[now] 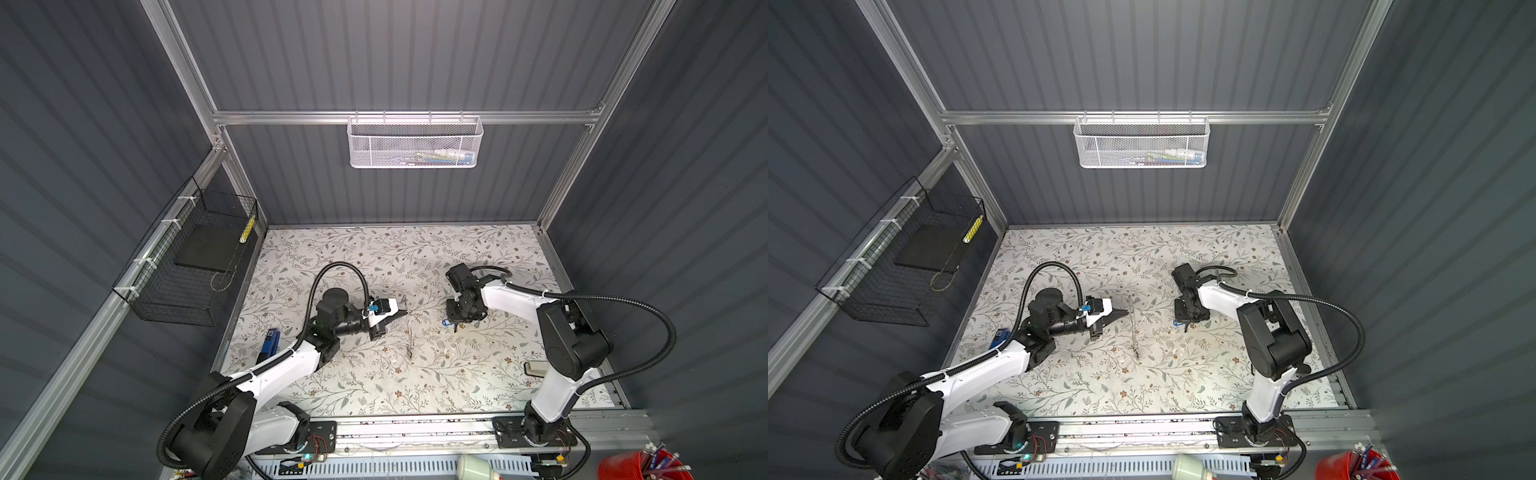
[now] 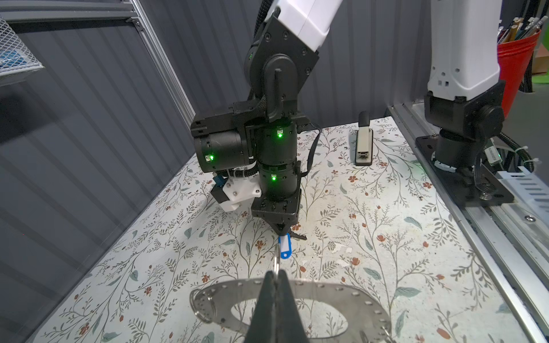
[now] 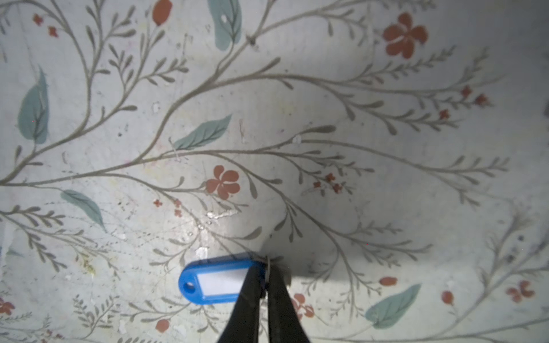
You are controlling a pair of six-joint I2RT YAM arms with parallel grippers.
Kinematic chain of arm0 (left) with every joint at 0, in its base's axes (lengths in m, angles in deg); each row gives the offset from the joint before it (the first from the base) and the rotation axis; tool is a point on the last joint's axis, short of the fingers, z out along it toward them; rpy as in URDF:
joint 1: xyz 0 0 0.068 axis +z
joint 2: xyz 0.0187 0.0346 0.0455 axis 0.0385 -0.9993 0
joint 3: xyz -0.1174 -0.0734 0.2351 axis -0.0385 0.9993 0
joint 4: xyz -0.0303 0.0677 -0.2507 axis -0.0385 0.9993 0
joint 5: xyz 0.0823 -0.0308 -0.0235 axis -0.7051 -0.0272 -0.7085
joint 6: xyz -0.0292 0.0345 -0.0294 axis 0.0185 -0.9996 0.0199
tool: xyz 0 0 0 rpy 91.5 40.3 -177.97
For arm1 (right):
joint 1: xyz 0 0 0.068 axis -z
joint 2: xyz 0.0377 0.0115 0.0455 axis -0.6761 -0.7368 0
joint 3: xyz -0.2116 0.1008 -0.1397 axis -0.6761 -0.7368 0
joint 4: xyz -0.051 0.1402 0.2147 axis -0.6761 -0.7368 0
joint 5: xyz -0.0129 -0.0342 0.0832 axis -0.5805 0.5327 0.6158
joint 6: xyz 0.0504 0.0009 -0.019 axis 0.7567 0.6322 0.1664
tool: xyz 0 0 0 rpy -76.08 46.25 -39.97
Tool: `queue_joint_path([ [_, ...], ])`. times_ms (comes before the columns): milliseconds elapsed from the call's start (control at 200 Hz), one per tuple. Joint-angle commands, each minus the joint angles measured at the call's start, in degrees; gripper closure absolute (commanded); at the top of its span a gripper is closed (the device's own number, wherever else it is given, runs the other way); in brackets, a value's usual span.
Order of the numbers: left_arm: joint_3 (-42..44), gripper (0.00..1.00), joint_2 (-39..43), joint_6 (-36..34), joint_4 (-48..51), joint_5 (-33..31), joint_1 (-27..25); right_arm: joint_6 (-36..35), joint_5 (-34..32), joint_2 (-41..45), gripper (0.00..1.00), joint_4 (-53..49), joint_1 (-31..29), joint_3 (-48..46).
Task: Put the keys on the keyring
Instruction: 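Lift the key with the right gripper and bring it to the left gripper's split ring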
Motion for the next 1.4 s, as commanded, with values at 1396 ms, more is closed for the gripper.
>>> queue_joint_path([
  [1396, -4.1, 1.0, 8.12, -33.27, 2.8, -10.62, -9.03, -44.39, 46.75, 47.67, 1.0, 29.29, -7.51, -22.84],
])
